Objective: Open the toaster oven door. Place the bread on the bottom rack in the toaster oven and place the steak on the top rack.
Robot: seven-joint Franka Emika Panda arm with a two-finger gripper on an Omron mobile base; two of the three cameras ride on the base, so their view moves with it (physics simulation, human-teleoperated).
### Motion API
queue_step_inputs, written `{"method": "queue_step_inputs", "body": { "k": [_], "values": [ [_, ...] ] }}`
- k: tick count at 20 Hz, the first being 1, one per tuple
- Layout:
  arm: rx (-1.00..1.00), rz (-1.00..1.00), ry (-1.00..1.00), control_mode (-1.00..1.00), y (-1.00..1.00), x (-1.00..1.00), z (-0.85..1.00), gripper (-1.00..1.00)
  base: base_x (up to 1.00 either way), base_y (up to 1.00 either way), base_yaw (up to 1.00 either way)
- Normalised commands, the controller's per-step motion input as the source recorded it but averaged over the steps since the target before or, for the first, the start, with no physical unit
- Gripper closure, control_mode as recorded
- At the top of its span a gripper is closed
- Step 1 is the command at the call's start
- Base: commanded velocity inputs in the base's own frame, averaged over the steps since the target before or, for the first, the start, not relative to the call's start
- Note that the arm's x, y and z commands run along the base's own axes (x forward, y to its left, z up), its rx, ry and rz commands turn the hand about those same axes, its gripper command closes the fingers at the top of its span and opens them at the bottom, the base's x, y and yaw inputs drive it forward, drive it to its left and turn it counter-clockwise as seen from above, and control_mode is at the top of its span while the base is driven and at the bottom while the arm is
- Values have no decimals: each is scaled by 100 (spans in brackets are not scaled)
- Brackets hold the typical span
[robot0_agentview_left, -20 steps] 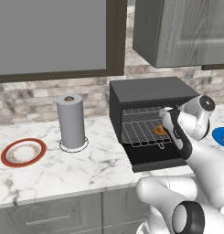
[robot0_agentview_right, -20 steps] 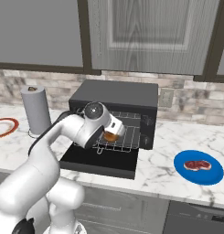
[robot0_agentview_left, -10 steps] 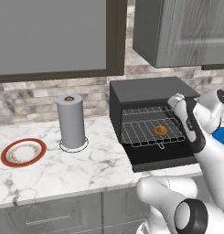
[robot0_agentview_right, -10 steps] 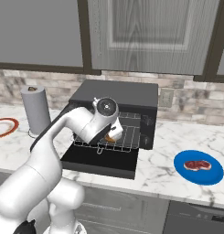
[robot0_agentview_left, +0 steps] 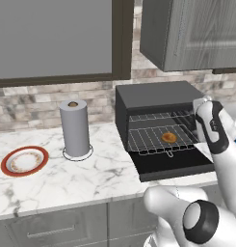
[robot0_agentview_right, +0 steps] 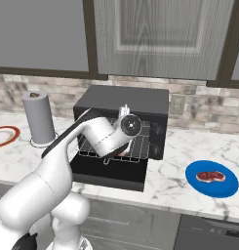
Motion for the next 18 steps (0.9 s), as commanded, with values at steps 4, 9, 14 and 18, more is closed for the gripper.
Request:
{"method": "queue_step_inputs", "body": {
  "k": [4,9,14,18],
  "values": [
    [59,-49,12,-100,0,-3,0,-100,0,0,0],
    [54,-53,13,-100,7,-6,-13,-100,0,0,0],
    [54,-49,8,-100,4,-1,-13,-100,0,0,0],
    [57,-41,3,-100,9,0,-20,-100,0,0,0]
  ]
}}
